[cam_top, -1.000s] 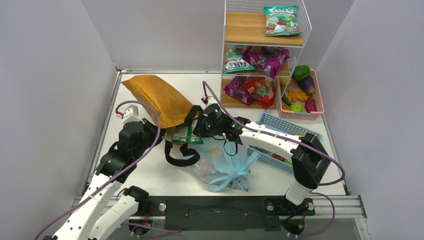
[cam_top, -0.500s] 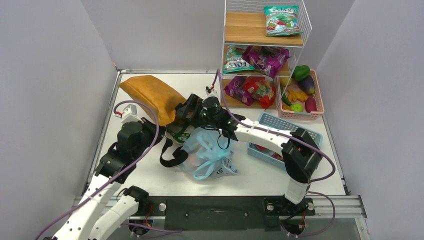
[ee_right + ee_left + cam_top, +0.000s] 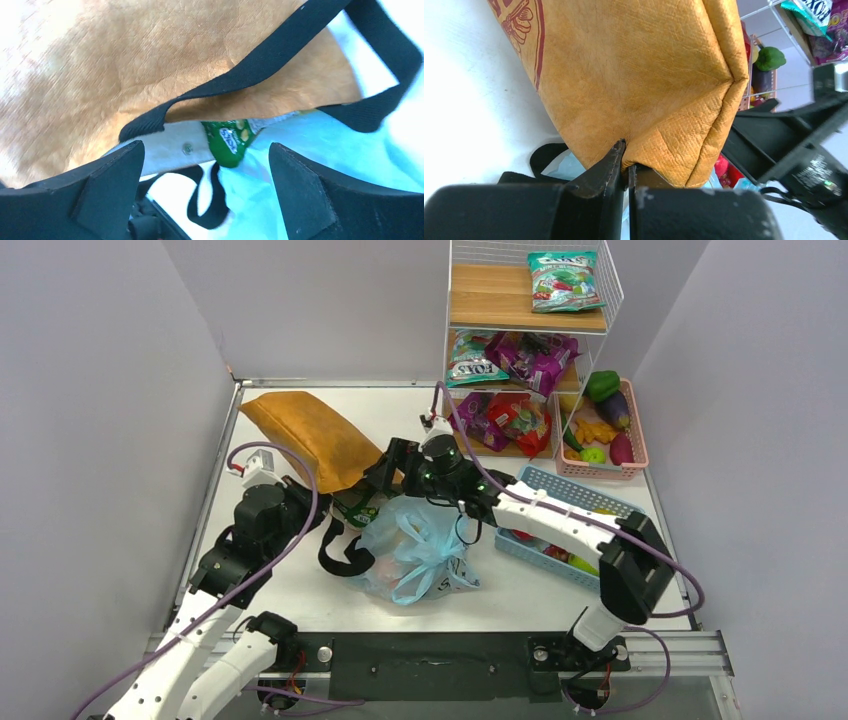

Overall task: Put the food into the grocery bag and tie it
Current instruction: Place the snack in the grocery bag.

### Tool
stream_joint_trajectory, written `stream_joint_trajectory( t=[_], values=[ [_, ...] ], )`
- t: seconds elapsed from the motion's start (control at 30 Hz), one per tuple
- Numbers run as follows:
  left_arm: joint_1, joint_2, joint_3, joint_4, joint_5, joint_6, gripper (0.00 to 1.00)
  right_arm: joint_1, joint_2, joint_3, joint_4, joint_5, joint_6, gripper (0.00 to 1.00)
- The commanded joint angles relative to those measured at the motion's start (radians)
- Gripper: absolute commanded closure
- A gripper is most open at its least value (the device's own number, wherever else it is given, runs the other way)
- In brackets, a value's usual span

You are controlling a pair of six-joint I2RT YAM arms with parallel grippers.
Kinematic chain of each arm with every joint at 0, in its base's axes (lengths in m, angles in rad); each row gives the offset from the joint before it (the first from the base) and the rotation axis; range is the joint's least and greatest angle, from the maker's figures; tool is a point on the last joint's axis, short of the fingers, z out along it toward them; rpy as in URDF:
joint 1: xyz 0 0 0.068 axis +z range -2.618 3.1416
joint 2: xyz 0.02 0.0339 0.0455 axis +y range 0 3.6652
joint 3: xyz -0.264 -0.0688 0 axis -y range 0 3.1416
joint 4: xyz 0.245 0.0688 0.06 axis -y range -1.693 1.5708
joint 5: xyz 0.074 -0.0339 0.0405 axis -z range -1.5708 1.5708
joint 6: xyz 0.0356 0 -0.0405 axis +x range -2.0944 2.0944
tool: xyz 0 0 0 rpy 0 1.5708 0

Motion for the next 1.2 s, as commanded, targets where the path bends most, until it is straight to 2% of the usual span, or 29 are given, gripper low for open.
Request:
stream_joint_trajectory(
  t=[0.0,0.2,0.37,0.47,0.6,0.73,0.9,1.17],
  values=[
    [0.006,0.038,0.093,0.054,-0.015,0.045,1.0,-0.004,-0.098,-0.029,-0.113,0.072,-0.249,0.1],
    [0.058,0.203,0.291,0.073,0.038,0.12,1.0,0.006,-0.075,-0.019,-0.153,-0.056,-0.367,0.15],
    [0.125,0.309,0.447,0.083,0.081,0.162,1.0,0.029,-0.071,-0.02,-0.169,-0.083,-0.381,0.28],
    [0.176,0.352,0.513,0.082,0.136,0.164,1.0,0.042,-0.089,-0.085,-0.167,-0.098,-0.363,0.33],
    [0.216,0.376,0.552,0.111,0.172,0.149,1.0,0.077,-0.152,-0.188,-0.172,-0.062,-0.339,0.35],
    [0.244,0.405,0.612,0.13,0.195,0.134,1.0,0.112,-0.19,-0.253,-0.191,-0.042,-0.327,0.36],
    [0.252,0.461,0.704,0.135,0.203,0.12,1.0,0.122,-0.219,-0.24,-0.222,-0.001,-0.357,0.35],
    [0.268,0.536,0.881,0.097,0.204,0.117,1.0,0.109,-0.179,-0.042,-0.275,0.071,-0.423,0.17]
  ],
)
